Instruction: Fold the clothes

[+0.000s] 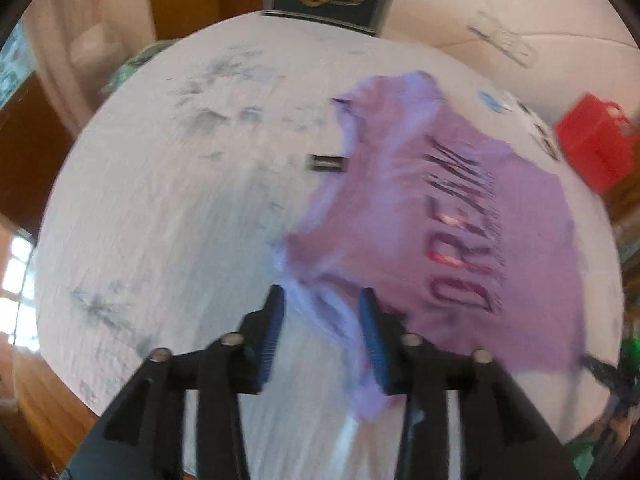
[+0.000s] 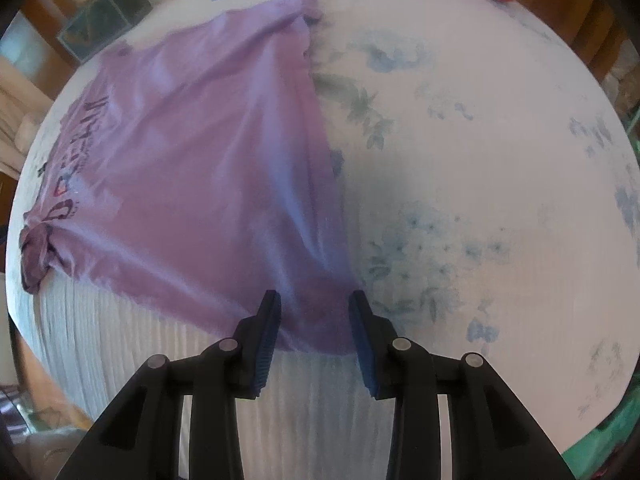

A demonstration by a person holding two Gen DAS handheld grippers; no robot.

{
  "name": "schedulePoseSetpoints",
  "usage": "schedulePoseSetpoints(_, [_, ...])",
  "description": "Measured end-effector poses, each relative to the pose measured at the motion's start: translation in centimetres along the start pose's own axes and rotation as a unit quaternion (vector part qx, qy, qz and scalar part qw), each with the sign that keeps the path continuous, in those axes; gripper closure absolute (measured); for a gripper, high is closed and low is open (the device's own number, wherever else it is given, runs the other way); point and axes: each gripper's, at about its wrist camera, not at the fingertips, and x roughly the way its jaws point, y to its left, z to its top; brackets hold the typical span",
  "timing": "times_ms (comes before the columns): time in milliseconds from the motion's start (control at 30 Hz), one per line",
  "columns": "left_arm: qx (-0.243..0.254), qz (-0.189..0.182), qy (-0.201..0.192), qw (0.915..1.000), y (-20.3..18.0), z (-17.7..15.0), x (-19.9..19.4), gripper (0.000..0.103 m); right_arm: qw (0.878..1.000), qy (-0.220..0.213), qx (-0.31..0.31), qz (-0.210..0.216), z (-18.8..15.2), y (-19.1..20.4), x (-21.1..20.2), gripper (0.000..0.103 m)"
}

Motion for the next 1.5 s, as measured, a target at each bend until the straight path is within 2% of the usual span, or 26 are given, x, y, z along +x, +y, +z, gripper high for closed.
schedulePoseSetpoints(100, [0.028,-0.004,0.023,0.9993,-2.2,-2.1,1.2,0.061,1.0,-0.015,-0.005,0.014,-0.2,0.0,-1.2,0.066])
schedulePoseSetpoints(233, [0.034,-0.01,0.057,0.9977,-3.5,-4.5,3.5,0.061,0.999,-0.03,-0.012,0.029,-0.5,0.1,-2.0,0.064])
schedulePoseSetpoints(300, [0.043,0.002,0.06,0.9973,-3.8,-5.3,4.6,0.061,0.999,-0.031,-0.015,0.033,-0.8,0.1,-2.1,0.063])
schedulePoseSetpoints(367, [0.06,0.018,0.042,0.9971,-4.2,-5.6,4.8,0.061,0.999,-0.03,-0.024,0.038,-0.9,0.2,-2.2,0.059])
schedulePoseSetpoints(433, [0.071,0.027,0.039,0.9963,-4.4,-5.8,4.7,0.062,0.998,-0.025,-0.043,0.039,-1.1,0.7,-1.8,0.045])
schedulePoseSetpoints(467, [0.071,0.027,0.035,0.9966,-4.3,-5.8,4.5,0.076,0.997,-0.023,-0.056,0.038,-1.2,1.1,-1.6,0.042])
schedulePoseSetpoints(500, [0.07,0.023,0.031,0.9968,-4.1,-5.8,4.3,0.084,0.997,-0.022,-0.071,0.036,-1.4,1.7,-1.3,0.037])
schedulePoseSetpoints(567, [0.077,0.027,0.016,0.9966,-4.1,-5.7,3.5,0.09,0.995,-0.02,-0.096,0.023,-1.7,2.5,-0.6,0.035])
schedulePoseSetpoints(667, [0.106,0.049,-0.014,0.9931,-4.7,-5.2,1.6,0.092,0.992,-0.011,-0.122,-0.012,-2.2,3.1,0.9,0.035])
schedulePoseSetpoints(700, [0.115,0.051,-0.024,0.9918,-5.0,-4.9,0.6,0.092,0.992,-0.004,-0.126,-0.022,-2.3,3.2,1.4,0.038])
schedulePoseSetpoints(767, [0.135,0.05,-0.045,0.9886,-5.8,-4.2,-1.9,0.092,0.991,0.007,-0.126,-0.032,-2.2,3.4,1.7,0.058])
schedulePoseSetpoints(800, [0.147,0.049,-0.053,0.9865,-6.1,-3.9,-3.1,0.092,0.993,0.01,-0.116,-0.017,-1.8,3.2,1.4,0.089])
schedulePoseSetpoints(833, [0.158,0.049,-0.058,0.9846,-6.4,-3.4,-3.9,0.092,0.994,0.007,-0.107,-0.005,-1.4,3.0,0.8,0.095])
schedulePoseSetpoints(933, [0.189,0.05,-0.067,0.9785,-7.1,-1.6,-5.8,0.092,0.995,-0.018,-0.097,0.006,0.1,2.5,-1.2,0.095])
schedulePoseSetpoints(1000, [0.218,0.059,-0.072,0.9715,-7.5,0.9,-5.7,0.092,0.994,-0.038,-0.097,0.017,1.6,2.4,-2.7,0.095])
schedulePoseSetpoints(1100, [0.264,0.052,-0.047,0.9621,-8.4,5.4,-3.8,0.092,0.994,-0.056,-0.097,0.018,4.8,2.3,-4.0,0.095])
schedulePoseSetpoints(1133, [0.267,0.049,-0.037,0.9616,-8.7,7.1,-3.0,0.092,0.994,-0.063,-0.092,0.014,6.1,2.2,-4.2,0.095])
schedulePoseSetpoints(1200, [0.27,0.042,-0.016,0.9619,-9.1,10.3,-1.2,0.087,0.994,-0.081,-0.075,0.007,8.8,1.7,-4.7,0.086])
schedulePoseSetpoints(1233, [0.261,0.043,-0.012,0.9642,-9.0,11.6,-0.6,0.078,0.994,-0.092,-0.058,0.002,9.9,1.2,-4.8,0.08])
schedulePoseSetpoints(1267, [0.251,0.044,-0.009,0.967,-8.9,12.8,0.0,0.069,0.994,-0.102,-0.038,-0.002,10.8,0.7,-4.9,0.078])
schedulePoseSetpoints(1300, [0.236,0.042,-0.012,0.9707,-8.5,13.7,0.2,0.065,0.994,-0.111,-0.016,-0.005,11.5,0.1,-5.1,0.078])
schedulePoseSetpoints(1367, [0.209,0.03,-0.018,0.9773,-7.3,14.3,0.0,0.053,0.992,-0.123,0.011,0.004,11.8,-0.7,-5.8,0.077])
schedulePoseSetpoints(1433, [0.19,0.018,-0.022,0.9814,-6.0,13.9,-0.2,0.045,0.992,-0.126,0.023,0.018,10.9,-1.1,-6.0,0.072])
schedulePoseSetpoints(1500, [0.172,0.026,-0.022,0.9845,-4.6,12.9,0.2,0.044,0.992,-0.116,0.037,0.022,9.6,-1.6,-5.5,0.071])
